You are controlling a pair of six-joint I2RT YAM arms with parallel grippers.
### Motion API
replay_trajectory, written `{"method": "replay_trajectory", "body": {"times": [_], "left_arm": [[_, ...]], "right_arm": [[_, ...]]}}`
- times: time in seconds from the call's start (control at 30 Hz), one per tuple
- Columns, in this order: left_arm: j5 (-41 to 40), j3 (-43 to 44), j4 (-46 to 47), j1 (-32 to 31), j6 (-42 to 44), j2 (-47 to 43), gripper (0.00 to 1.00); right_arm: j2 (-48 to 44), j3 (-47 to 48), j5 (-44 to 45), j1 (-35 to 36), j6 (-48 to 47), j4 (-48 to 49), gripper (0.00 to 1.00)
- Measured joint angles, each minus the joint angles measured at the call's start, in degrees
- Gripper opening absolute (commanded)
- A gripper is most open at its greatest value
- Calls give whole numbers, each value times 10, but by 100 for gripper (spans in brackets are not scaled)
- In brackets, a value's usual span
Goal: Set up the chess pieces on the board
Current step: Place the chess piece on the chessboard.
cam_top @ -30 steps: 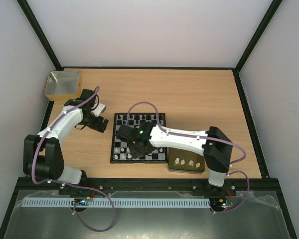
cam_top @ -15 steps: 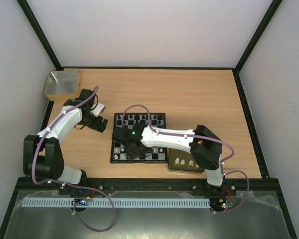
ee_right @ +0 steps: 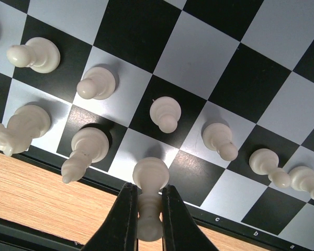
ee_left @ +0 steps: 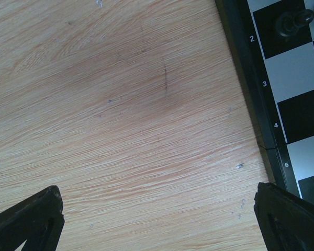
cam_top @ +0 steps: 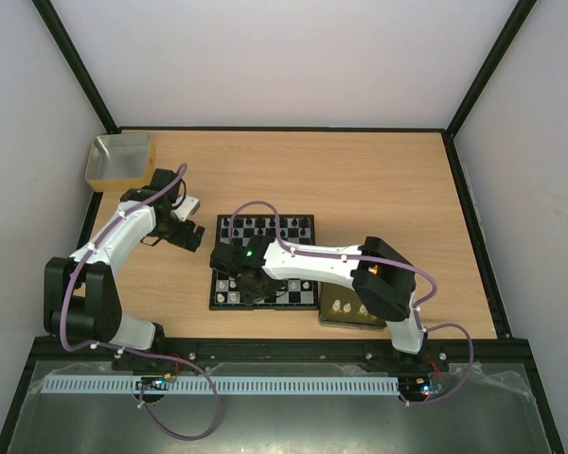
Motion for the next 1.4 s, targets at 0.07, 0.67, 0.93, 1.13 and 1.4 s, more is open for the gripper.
{"method": "replay_trajectory", "body": {"times": [0.07,0.67,0.93,1.13,1.4], "left_arm": [[0,0,0,0,0,0,99],[3,0,0,10,4,0,99],[6,0,0,10,4,0,99],[6,0,0,10,4,0,99],[6,0,0,10,4,0,99]], "right_arm": [[1,1,0,0,-2,1,5],[8,10,-5,-1,-9,3,7],[17,12,-9,-1,-11,3,10],[20,12,-13,-1,-14,3,17],[20,12,-14,-3,-15,3,28]]}}
